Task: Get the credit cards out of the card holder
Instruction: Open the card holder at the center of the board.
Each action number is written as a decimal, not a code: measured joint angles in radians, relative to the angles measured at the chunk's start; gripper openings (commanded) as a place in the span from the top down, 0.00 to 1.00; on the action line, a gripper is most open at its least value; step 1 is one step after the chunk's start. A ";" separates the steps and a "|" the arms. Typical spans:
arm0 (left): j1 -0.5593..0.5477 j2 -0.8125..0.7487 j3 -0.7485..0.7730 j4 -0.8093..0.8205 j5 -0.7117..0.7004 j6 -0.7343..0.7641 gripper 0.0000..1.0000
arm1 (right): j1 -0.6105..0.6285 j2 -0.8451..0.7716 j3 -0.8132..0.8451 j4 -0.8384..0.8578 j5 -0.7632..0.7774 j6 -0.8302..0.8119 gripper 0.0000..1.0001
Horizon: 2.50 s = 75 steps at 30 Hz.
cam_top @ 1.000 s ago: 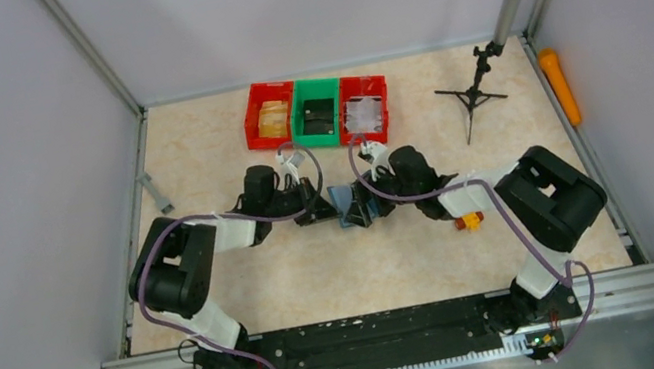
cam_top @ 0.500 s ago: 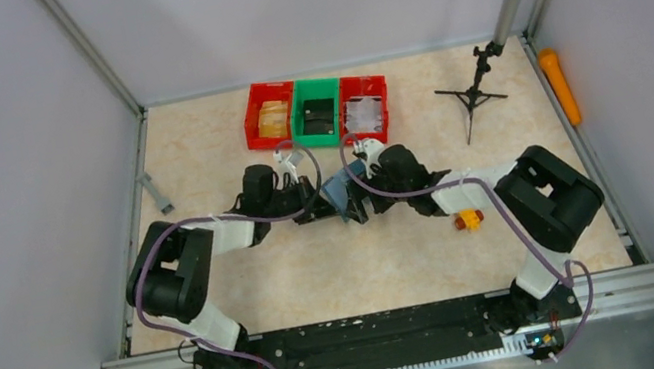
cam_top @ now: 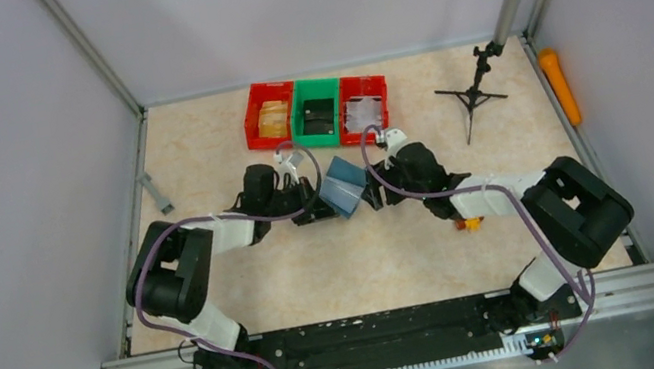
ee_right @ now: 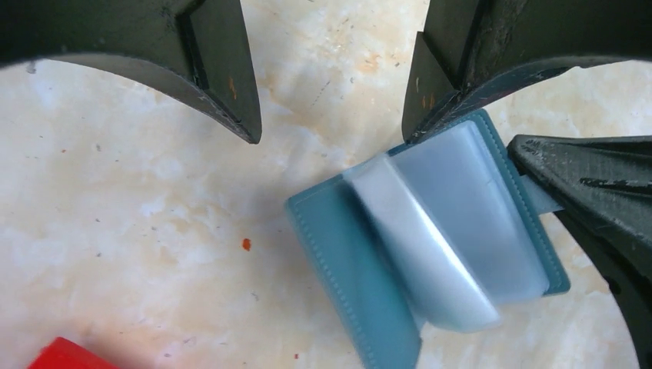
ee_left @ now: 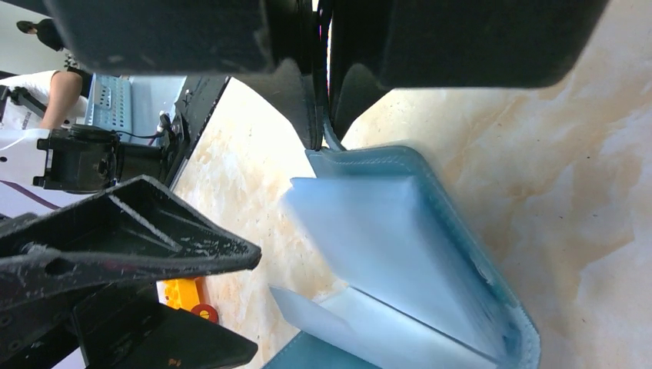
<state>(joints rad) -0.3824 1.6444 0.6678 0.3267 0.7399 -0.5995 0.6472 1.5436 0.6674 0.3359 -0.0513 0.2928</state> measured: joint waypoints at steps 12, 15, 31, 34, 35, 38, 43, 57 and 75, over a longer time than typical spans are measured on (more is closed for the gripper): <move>-0.018 0.000 0.018 -0.014 0.027 0.003 0.95 | -0.024 -0.010 -0.016 0.040 -0.060 -0.013 0.01; -0.026 0.000 0.024 -0.021 0.032 0.009 0.95 | -0.024 -0.027 -0.040 0.063 -0.120 -0.031 0.01; -0.070 0.000 0.073 -0.139 -0.007 0.085 0.95 | 0.032 -0.021 -0.016 0.014 -0.116 -0.133 0.06; -0.071 0.000 0.073 -0.149 -0.015 0.090 0.95 | 0.037 -0.013 0.003 -0.008 -0.070 -0.145 0.07; -0.071 0.000 0.073 -0.151 -0.016 0.092 0.95 | 0.037 -0.011 0.006 -0.013 -0.055 -0.148 0.06; -0.073 0.000 0.073 -0.154 -0.020 0.097 0.95 | 0.041 -0.011 0.008 -0.025 -0.021 -0.159 0.06; -0.077 0.000 0.073 -0.156 -0.023 0.101 0.95 | 0.065 -0.010 0.010 -0.045 0.014 -0.184 0.04; -0.079 0.000 0.073 -0.163 -0.024 0.102 0.95 | 0.080 -0.025 0.000 -0.002 0.005 -0.196 0.03; -0.082 0.000 0.073 -0.163 -0.027 0.105 0.95 | 0.095 -0.020 0.003 -0.009 -0.025 -0.225 0.02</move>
<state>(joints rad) -0.4648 1.6447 0.7406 0.1638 0.7128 -0.4946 0.7425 1.5234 0.6704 0.3267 -0.0765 0.0673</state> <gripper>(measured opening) 0.055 0.979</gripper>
